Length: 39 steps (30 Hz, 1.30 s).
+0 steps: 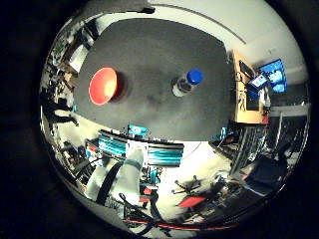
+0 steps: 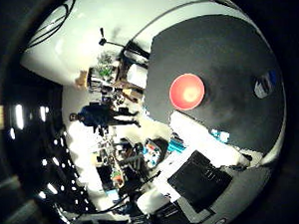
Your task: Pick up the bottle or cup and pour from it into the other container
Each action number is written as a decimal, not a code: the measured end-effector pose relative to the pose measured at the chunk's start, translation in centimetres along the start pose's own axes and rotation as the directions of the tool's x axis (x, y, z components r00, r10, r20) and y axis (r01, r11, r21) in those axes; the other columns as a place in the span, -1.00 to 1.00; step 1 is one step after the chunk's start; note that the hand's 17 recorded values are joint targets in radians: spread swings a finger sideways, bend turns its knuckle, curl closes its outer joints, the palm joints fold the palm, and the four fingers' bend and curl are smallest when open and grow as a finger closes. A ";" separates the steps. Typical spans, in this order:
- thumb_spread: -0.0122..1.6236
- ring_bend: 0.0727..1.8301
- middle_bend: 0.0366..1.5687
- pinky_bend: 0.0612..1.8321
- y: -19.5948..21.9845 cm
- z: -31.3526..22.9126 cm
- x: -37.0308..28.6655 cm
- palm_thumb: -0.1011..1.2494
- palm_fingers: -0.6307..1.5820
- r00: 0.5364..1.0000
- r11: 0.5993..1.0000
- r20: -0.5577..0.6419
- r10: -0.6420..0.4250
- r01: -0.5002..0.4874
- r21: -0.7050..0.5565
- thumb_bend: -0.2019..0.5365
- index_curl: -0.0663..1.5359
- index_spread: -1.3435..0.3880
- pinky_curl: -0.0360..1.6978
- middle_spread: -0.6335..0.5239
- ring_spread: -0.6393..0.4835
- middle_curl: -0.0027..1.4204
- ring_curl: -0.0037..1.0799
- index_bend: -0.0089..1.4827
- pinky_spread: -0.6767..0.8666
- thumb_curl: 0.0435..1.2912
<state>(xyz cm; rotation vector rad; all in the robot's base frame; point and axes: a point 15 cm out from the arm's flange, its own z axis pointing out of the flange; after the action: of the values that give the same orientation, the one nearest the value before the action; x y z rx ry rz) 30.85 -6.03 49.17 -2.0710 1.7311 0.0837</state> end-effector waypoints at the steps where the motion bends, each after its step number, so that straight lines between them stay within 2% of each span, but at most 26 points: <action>1: 0.24 -0.57 -0.73 -0.19 -0.2 -0.4 0.5 0.16 -0.19 1.000 1.000 0.009 0.004 -0.005 0.026 -0.53 -0.56 0.18 -0.96 0.09 0.35 -0.49 -0.60 -0.77 0.43 -0.47; 7: 0.25 -0.54 -0.72 -0.15 -0.5 -2.8 5.2 0.13 -0.20 0.995 0.977 0.084 0.055 -0.071 0.199 -0.53 -0.56 0.18 -0.96 0.09 0.35 -0.49 -0.59 -0.78 0.44 -0.47; 11: 0.25 -0.52 -0.71 -0.13 0.3 -3.1 9.4 0.08 -0.21 0.989 0.962 0.116 0.087 -0.113 0.249 -0.53 -0.57 0.19 -0.96 0.09 0.35 -0.49 -0.59 -0.78 0.43 -0.48; 17: 0.26 -0.48 -0.68 -0.09 1.3 -3.3 13.5 0.06 -0.22 0.985 0.933 0.161 0.064 -0.116 0.341 -0.52 -0.57 0.21 -0.97 0.11 0.31 -0.49 -0.59 -0.78 0.44 -0.49; 23: 0.27 -0.46 -0.67 -0.07 3.2 0.0 17.3 0.06 -0.23 0.962 0.913 0.267 0.061 -0.162 0.375 -0.53 -0.57 0.21 -0.97 0.12 0.29 -0.49 -0.59 -0.77 0.45 -0.50; 33: 0.28 -0.46 -0.66 -0.06 5.2 2.7 21.6 0.04 -0.26 0.930 0.871 0.363 0.057 -0.224 0.438 -0.52 -0.57 0.24 -0.96 0.12 0.31 -0.50 -0.60 -0.77 0.45 -0.51; 39: 0.28 -0.46 -0.67 -0.06 4.8 4.9 21.8 0.06 -0.26 0.899 0.817 0.437 0.006 -0.257 0.517 -0.51 -0.56 0.25 -0.96 0.12 0.31 -0.50 -0.60 -0.77 0.44 -0.51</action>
<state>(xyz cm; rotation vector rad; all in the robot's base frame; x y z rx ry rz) 32.09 -24.99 36.44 -1.3704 1.4092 0.0439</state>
